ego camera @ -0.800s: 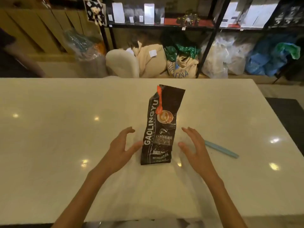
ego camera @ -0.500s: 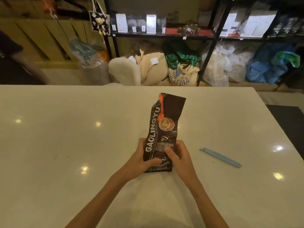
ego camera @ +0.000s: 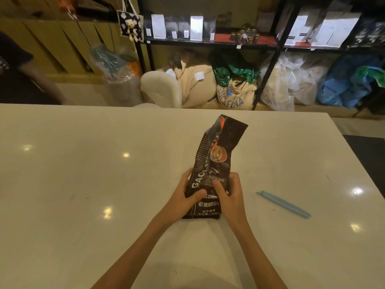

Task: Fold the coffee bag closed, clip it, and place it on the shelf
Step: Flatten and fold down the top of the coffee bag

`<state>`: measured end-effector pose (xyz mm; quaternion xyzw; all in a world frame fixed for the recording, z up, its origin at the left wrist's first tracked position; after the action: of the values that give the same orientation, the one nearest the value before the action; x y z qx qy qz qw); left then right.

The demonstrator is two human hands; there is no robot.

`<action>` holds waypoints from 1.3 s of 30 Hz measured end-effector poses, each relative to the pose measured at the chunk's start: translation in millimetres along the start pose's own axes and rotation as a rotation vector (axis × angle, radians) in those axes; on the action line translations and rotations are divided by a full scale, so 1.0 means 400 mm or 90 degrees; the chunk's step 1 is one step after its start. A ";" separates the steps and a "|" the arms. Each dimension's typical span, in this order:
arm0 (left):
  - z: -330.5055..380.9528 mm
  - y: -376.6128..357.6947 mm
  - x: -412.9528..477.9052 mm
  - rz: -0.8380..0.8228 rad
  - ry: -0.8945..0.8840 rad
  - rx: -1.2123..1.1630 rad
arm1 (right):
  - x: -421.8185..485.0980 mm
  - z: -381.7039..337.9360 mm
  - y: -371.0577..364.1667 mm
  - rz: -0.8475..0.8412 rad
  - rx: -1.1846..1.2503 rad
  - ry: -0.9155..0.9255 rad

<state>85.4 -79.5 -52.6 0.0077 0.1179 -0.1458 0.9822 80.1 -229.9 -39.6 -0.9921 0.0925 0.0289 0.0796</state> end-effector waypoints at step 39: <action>0.189 0.081 0.023 0.085 -0.049 -0.230 | -0.013 -0.178 -0.134 -0.319 0.268 -0.163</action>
<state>120.7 -54.8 18.0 -0.1665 0.1038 -0.0571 0.9789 87.9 -188.6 39.2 -0.9342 -0.1610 0.1127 0.2978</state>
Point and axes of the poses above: each hand's wrist, its own x-axis towards the middle knuckle, its own y-axis out of the back of the hand, z = x × y, the point moved 7 cm from there along x, towards the middle knuckle, and after that the axes turned 7 degrees about x, right-handed, at the moved point
